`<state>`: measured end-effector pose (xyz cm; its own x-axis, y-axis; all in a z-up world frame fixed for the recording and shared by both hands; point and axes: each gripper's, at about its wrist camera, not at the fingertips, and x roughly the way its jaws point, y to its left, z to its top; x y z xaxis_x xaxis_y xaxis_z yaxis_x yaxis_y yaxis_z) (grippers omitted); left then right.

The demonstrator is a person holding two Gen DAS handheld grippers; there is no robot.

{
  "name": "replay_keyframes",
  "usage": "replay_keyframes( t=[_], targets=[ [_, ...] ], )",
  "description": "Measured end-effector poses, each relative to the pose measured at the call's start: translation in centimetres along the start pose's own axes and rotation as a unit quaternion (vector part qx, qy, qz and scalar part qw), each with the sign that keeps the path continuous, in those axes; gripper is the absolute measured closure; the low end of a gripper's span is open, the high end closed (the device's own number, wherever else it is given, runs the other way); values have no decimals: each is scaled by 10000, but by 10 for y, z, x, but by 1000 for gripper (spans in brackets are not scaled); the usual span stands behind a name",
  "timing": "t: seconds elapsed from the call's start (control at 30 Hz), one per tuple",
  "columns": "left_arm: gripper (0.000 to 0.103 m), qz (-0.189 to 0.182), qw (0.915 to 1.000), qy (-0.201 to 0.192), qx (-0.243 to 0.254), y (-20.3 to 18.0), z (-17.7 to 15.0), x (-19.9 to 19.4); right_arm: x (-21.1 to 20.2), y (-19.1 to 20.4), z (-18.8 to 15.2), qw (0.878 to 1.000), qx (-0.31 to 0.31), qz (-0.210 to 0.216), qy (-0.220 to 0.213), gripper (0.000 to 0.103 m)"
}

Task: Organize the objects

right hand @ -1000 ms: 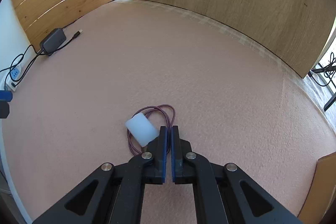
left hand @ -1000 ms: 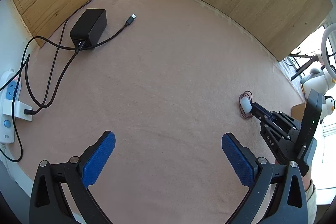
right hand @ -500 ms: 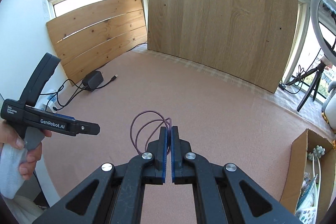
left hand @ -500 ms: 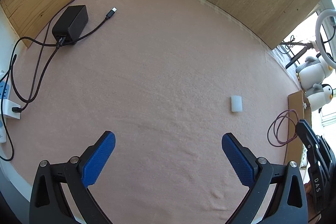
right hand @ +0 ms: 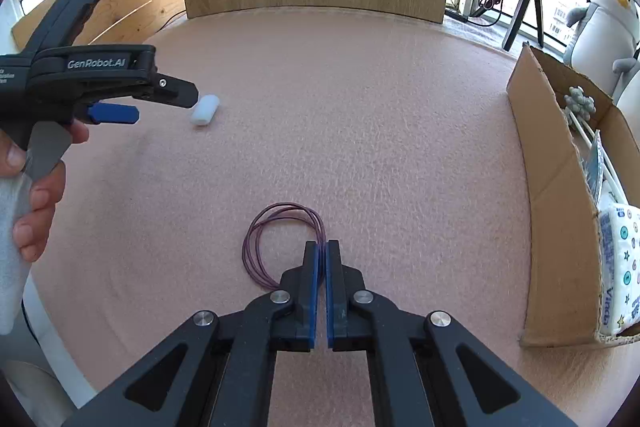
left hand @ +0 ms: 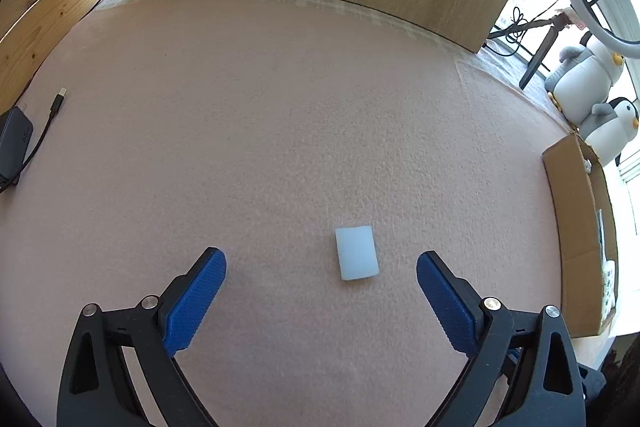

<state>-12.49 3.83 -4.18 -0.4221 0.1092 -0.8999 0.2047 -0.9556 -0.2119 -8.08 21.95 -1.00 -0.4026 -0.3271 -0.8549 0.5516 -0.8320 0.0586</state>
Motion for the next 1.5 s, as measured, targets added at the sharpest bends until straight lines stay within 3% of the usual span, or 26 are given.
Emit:
replay_keyframes(
  t=[0.23, 0.3, 0.33, 0.37, 0.43, 0.6, 0.77, 0.9, 0.93, 0.97, 1.03, 1.13, 1.17, 1.5],
  targets=[
    [49, 453, 9976, -354, 385, -12, 2, 9, -1, 3, -9, 9998, -45, -130, -133, 98],
    [57, 415, 9972, -432, 438, -12, -1, 7, -3, 2, -9, 9998, 17, -92, -163, 90],
    [61, 370, 9971, -448, 483, -13, -3, 8, -4, 2, -9, 9998, 50, -67, -197, 77],
    [62, 353, 9968, -457, 554, -14, -5, 8, -5, 1, -10, 9997, 70, -72, -232, 61],
    [62, 322, 9961, -445, 688, -18, -9, 7, -3, 2, -12, 9995, 102, -124, -270, 49],
    [62, 190, 9964, -366, 735, -15, -17, 2, -1, 8, -8, 9996, 42, -34, -292, 49],
    [59, 56, 9976, -242, 645, -11, -22, -3, 5, 23, -10, 9993, -216, -142, -276, 42],
    [60, 259, 9947, -332, 935, -18, -26, 0, 4, 27, -12, 9989, -220, -221, -340, 46],
    [66, 315, 9942, -361, 959, -19, -26, 0, 4, 27, -12, 9988, -216, -248, -355, 55],
    [69, 335, 9941, -382, 956, -19, -25, 0, 3, 26, -11, 9988, -221, -234, -356, 71],
    [88, 258, 9945, -368, 948, -18, -23, 0, 2, 24, -9, 9990, -208, -203, -339, 89],
    [97, 192, 9948, -385, 920, -18, -22, -1, 2, 24, -10, 9991, -202, -159, -339, 93],
    [98, 187, 9948, -395, 920, -17, -22, -1, 2, 24, -11, 9991, -198, -136, -350, 98],
    [99, 40, 9959, -517, 745, -11, -25, -33, -12, 22, -5, 9978, -5, -44, -661, 100]
  ],
)
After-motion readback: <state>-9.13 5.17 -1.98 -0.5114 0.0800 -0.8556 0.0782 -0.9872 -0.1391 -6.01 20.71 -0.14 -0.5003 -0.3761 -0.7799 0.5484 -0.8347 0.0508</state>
